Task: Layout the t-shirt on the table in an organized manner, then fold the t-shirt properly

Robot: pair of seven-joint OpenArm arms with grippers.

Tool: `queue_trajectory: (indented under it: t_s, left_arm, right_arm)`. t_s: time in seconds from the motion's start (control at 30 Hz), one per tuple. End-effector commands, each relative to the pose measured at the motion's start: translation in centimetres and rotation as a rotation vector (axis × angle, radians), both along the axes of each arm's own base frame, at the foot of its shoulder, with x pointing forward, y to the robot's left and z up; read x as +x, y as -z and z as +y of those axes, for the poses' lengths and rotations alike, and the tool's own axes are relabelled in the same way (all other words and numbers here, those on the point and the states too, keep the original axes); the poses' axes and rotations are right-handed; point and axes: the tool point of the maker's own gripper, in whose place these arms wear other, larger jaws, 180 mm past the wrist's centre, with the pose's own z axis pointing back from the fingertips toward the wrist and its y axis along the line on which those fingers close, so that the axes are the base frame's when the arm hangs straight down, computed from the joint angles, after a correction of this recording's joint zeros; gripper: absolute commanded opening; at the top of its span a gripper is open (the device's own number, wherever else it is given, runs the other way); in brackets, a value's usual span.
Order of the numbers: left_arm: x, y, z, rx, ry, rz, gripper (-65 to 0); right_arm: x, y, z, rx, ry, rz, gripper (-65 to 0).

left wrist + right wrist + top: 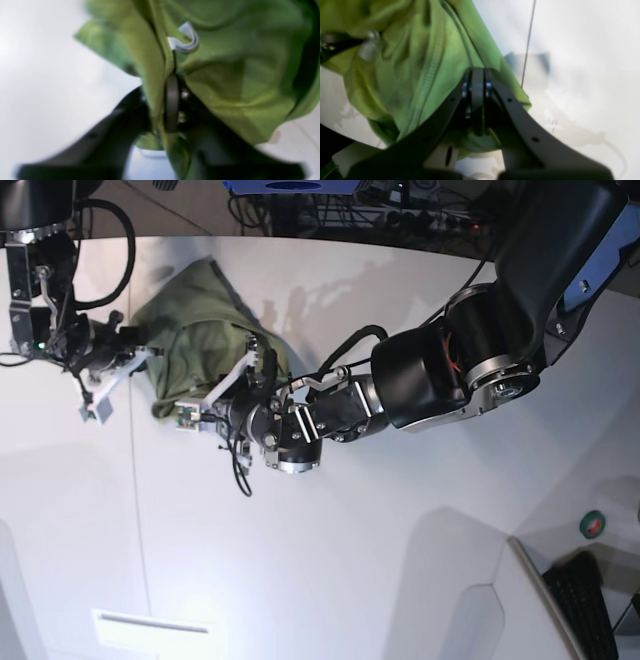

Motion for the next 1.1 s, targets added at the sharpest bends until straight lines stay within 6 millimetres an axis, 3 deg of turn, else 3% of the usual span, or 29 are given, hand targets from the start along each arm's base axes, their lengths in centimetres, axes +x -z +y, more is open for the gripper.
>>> queue_trajectory:
  t_s: [0.0,0.17,0.27,0.37,0.5,0.63,0.83,0.97,1.07]
  left_arm:
    - [1.1,-1.7,-1.2,-0.045,0.000,-0.013,-46.7]
    - [1.8,-2.2,-1.1,-0.049,-0.008,-0.020,-23.2]
    - [2.4,-2.6,-1.2,-0.058,-0.019,-0.027,-14.8]
    - [4.7,-4.3,-1.3,-0.099,-0.111,-0.029,-9.2]
    - [7.8,-7.4,-1.5,-0.179,-0.231,-0.035,-7.2]
    - [9.4,-9.4,-1.1,-0.241,-0.321,-0.025,-7.6]
    - [10.7,-12.0,2.8,-0.327,-0.456,-0.039,-7.7]
    - [10.5,-12.8,5.8,-0.349,-0.527,-0.056,-7.7]
    - [9.7,-13.3,7.8,-0.372,-0.559,-0.077,-7.9]
  right_arm:
    - [0.9,-0.8,0.0,0.005,-0.001,-0.036,-65.0]
    - [-0.6,-0.1,1.4,0.033,-0.001,-0.012,-65.0]
    - [-1.6,0.2,1.5,0.034,-0.001,0.005,-65.0]
    - [-2.3,0.5,1.4,0.033,-0.001,0.017,-65.0]
    - [-2.9,0.1,2.0,0.039,-0.011,0.012,-65.0]
    - [-3.2,-0.8,2.7,0.042,0.056,0.000,-65.0]
    - [-4.6,-0.5,3.2,0.050,0.061,0.027,-65.0]
    - [-6.1,0.1,5.5,0.075,0.013,0.058,-65.0]
    - [-6.8,0.3,6.1,0.086,0.004,0.073,-65.0]
